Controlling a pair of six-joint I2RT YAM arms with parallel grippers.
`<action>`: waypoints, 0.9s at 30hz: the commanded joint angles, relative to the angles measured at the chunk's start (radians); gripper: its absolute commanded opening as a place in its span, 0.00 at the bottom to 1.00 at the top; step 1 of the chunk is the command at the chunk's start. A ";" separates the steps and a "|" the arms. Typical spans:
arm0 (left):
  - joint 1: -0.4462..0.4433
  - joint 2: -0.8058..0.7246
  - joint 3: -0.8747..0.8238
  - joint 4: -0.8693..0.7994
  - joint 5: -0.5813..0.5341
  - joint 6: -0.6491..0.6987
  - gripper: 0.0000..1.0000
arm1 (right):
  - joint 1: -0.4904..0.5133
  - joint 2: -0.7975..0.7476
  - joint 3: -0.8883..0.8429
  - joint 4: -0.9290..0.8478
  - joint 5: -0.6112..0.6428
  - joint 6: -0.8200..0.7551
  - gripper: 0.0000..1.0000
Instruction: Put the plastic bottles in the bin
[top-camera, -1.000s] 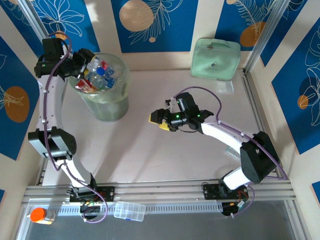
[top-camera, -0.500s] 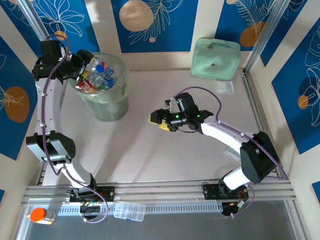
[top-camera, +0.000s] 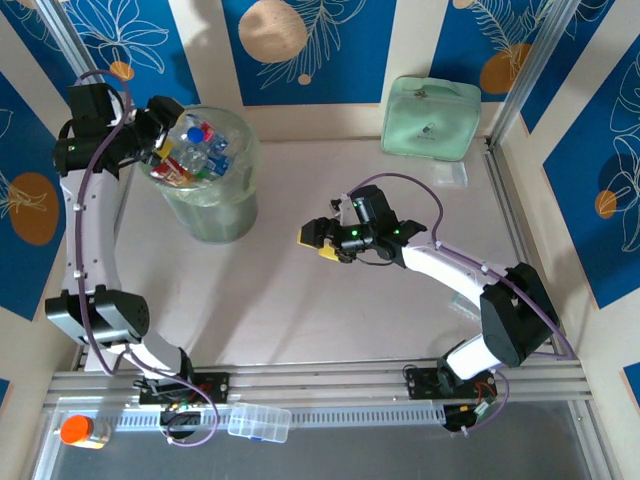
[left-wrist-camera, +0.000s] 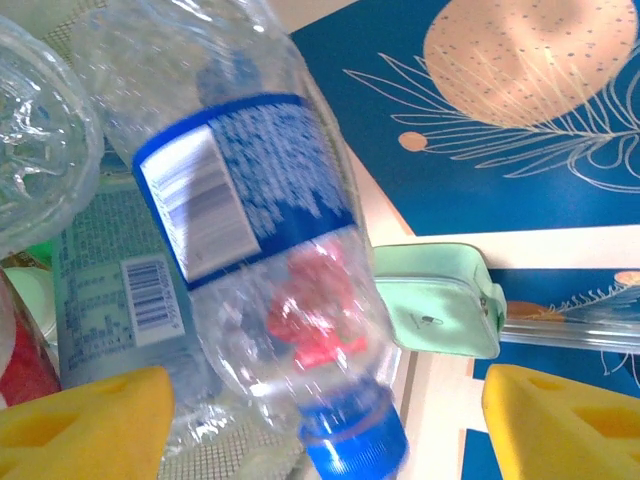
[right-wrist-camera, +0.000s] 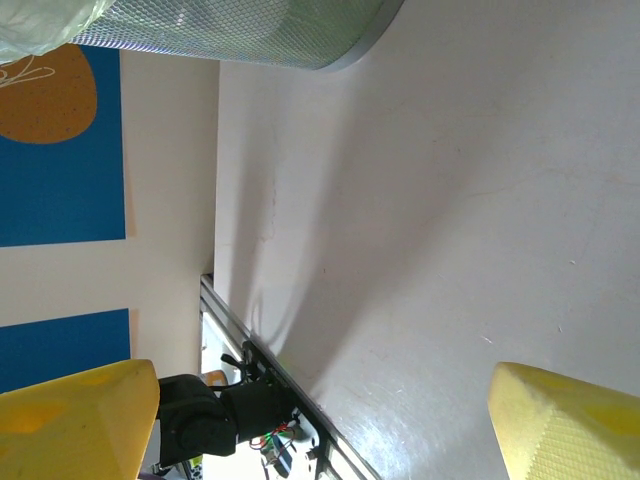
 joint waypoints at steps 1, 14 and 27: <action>0.011 -0.041 0.000 -0.018 -0.020 0.050 0.82 | 0.010 -0.004 -0.001 0.013 0.002 0.003 0.86; 0.009 0.084 0.258 -0.124 -0.424 0.398 0.78 | 0.022 0.017 0.022 -0.008 0.005 -0.021 0.86; -0.058 0.351 0.369 -0.108 -0.399 0.520 0.63 | 0.016 0.016 0.042 -0.082 0.074 -0.090 0.86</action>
